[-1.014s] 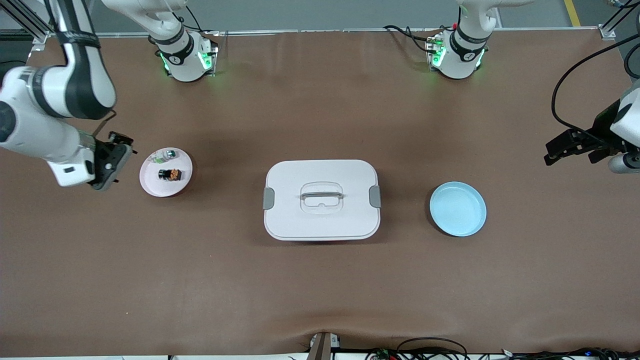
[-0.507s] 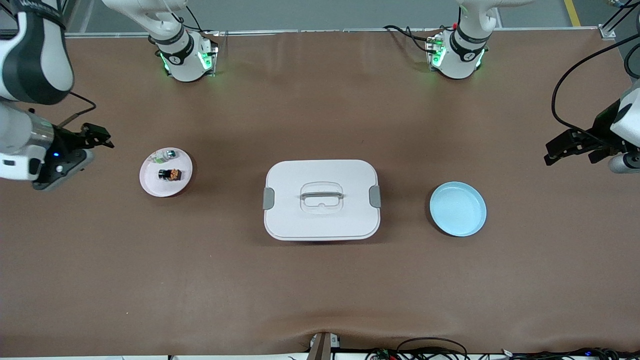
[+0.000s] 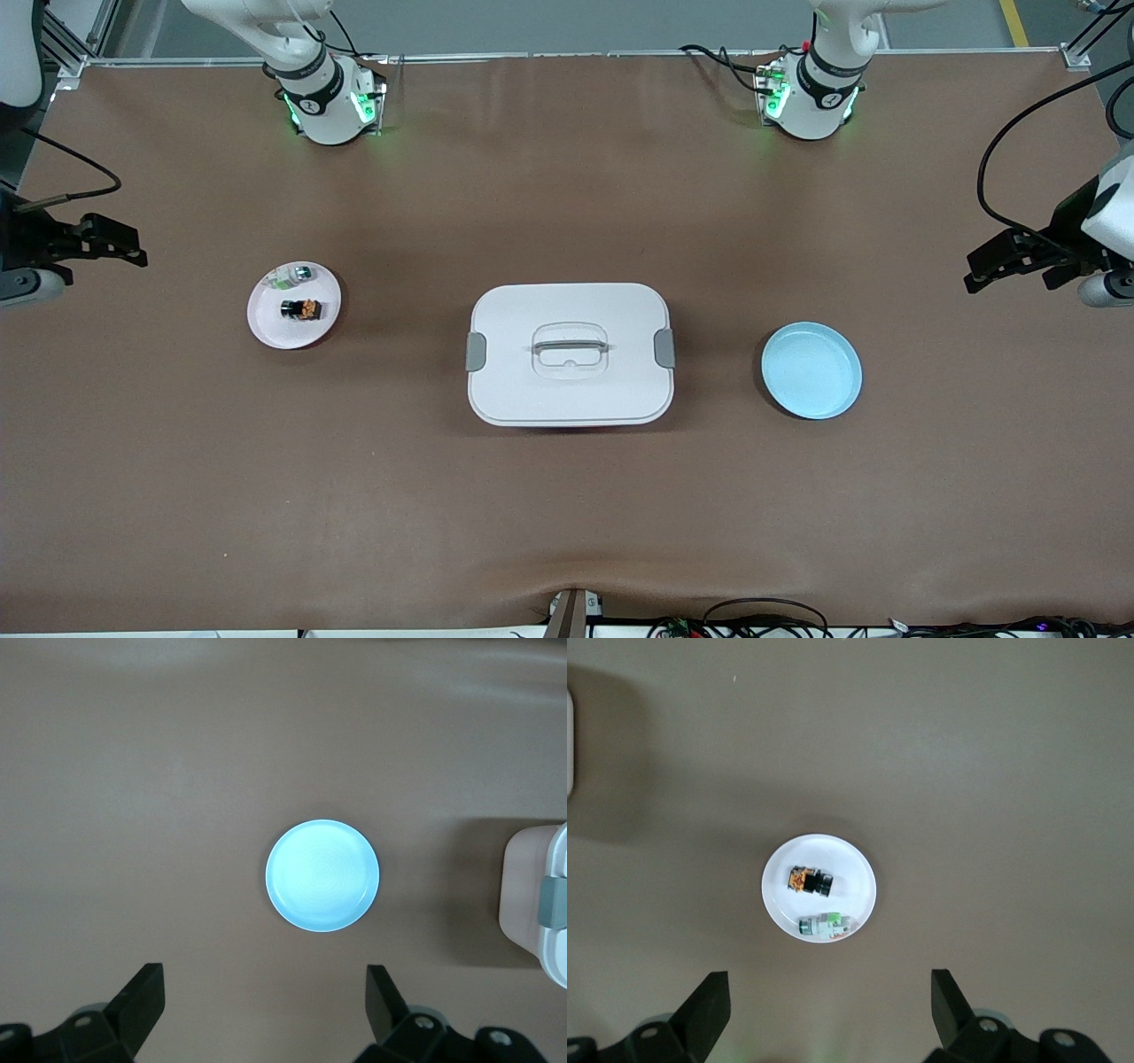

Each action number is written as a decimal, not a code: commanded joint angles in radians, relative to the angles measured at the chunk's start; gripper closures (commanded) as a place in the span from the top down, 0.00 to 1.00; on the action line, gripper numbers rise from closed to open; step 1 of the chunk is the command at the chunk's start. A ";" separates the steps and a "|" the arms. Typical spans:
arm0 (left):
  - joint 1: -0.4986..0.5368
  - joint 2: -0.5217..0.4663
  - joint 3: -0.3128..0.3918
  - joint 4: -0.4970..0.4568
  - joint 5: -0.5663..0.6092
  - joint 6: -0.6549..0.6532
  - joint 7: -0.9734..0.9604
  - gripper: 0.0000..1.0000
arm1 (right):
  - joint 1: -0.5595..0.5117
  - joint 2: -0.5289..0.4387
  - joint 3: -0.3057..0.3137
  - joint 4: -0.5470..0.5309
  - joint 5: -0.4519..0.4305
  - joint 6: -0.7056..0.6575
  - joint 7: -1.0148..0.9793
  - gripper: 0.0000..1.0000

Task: Transfer orange switch to right arm and place
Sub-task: 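Open the right gripper and raise it away from the dish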

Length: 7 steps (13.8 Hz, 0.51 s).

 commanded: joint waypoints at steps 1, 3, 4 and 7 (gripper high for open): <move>-0.005 0.010 0.005 0.029 -0.001 -0.021 0.014 1.00 | -0.009 0.030 0.010 0.106 0.001 -0.076 0.077 1.00; -0.008 0.010 0.002 0.029 -0.001 -0.020 0.012 1.00 | -0.017 0.035 0.008 0.121 0.066 -0.087 0.077 1.00; -0.008 0.009 0.000 0.030 -0.001 -0.021 0.012 1.00 | -0.016 0.035 0.005 0.121 0.108 -0.089 0.083 1.00; -0.010 0.007 -0.001 0.030 -0.001 -0.020 0.011 1.00 | -0.026 0.027 0.007 0.121 0.134 -0.106 0.083 1.00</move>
